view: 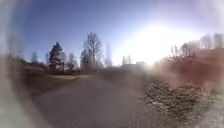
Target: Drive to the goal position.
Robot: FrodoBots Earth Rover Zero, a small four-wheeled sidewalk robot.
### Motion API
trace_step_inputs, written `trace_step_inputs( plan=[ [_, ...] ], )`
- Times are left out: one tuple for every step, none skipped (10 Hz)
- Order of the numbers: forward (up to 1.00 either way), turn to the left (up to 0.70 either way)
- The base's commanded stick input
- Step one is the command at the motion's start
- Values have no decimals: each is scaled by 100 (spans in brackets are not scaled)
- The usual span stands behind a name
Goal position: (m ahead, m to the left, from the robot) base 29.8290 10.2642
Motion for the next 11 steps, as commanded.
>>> trace_step_inputs(
  plan=[
    [70,0],
    [70,1],
    [70,35],
    [70,35],
    [70,35],
    [70,35],
    [70,35],
    [70,8],
    [70,0],
    [70,0],
    [70,0]
  ],
)
